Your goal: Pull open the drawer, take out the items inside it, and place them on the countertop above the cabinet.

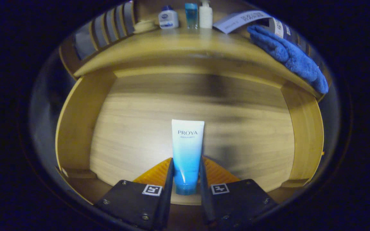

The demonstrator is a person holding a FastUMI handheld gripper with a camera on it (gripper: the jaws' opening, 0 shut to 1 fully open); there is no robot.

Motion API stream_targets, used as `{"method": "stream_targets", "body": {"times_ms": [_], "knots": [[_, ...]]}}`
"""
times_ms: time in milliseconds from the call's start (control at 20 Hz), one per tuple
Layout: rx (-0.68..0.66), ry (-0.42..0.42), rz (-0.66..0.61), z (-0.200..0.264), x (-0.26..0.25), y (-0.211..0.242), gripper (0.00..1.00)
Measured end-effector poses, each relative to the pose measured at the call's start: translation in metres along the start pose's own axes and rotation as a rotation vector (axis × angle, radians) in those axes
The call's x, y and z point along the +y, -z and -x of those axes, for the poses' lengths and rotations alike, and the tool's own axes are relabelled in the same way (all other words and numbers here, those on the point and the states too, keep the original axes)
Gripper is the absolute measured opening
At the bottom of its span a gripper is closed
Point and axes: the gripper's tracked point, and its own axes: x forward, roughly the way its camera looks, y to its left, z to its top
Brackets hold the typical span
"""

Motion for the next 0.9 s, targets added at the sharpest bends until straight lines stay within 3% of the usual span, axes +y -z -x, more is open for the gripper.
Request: {"method": "stream_targets", "body": {"times_ms": [150,650,900], "knots": [[-0.117,-0.059,-0.020,0.016,-0.009,-0.007,0.41],[-0.605,-0.069,-0.067,0.135,-0.025,-0.018,0.40],[-0.734,-0.061,-0.088,0.192,-0.029,-0.032,0.40]]}}
